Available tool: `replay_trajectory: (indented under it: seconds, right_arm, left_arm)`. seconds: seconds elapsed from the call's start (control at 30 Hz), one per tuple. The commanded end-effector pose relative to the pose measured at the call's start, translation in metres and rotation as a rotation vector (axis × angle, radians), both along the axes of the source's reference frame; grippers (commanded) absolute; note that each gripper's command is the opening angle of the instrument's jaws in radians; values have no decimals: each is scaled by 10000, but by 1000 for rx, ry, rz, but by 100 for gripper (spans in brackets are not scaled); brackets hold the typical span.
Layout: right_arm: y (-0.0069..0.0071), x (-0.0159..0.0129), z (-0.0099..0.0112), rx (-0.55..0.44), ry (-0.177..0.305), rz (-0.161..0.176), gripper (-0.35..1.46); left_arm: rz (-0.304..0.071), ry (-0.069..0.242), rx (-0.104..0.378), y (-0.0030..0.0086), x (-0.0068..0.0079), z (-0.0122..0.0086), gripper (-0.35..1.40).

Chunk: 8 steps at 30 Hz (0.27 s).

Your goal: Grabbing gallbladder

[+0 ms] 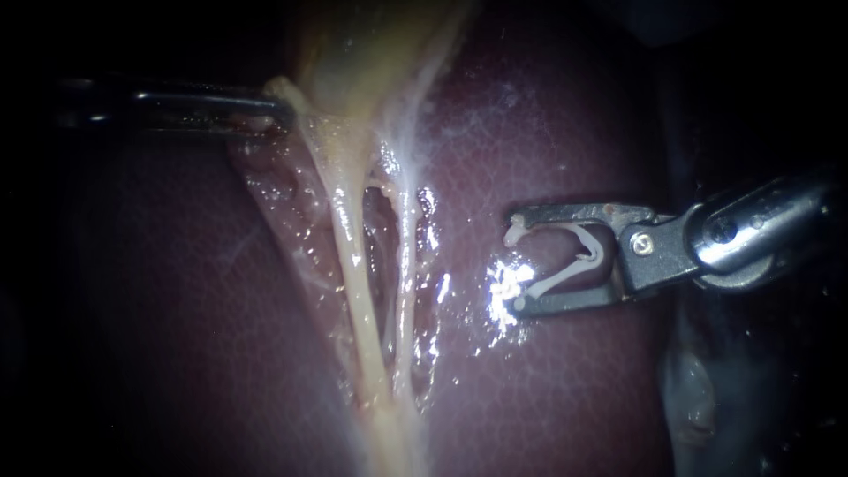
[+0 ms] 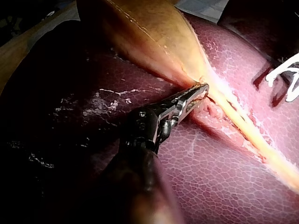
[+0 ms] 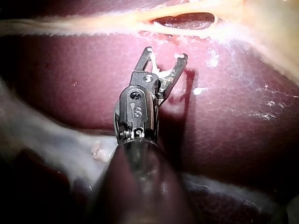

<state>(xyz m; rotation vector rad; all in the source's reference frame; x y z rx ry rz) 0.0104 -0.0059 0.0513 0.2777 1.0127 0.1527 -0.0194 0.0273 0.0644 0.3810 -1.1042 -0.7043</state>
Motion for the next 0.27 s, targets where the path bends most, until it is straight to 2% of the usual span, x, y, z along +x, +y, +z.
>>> replay_trajectory:
  seconds: [0.03,0.27]
  right_arm:
    - [0,0,0,0,0,0,50]
    - [0,0,0,0,0,0,50]
  left_arm:
    - [1,0,-1,0,0,2,-35]
    - [0,1,-2,-1,-1,5,-35]
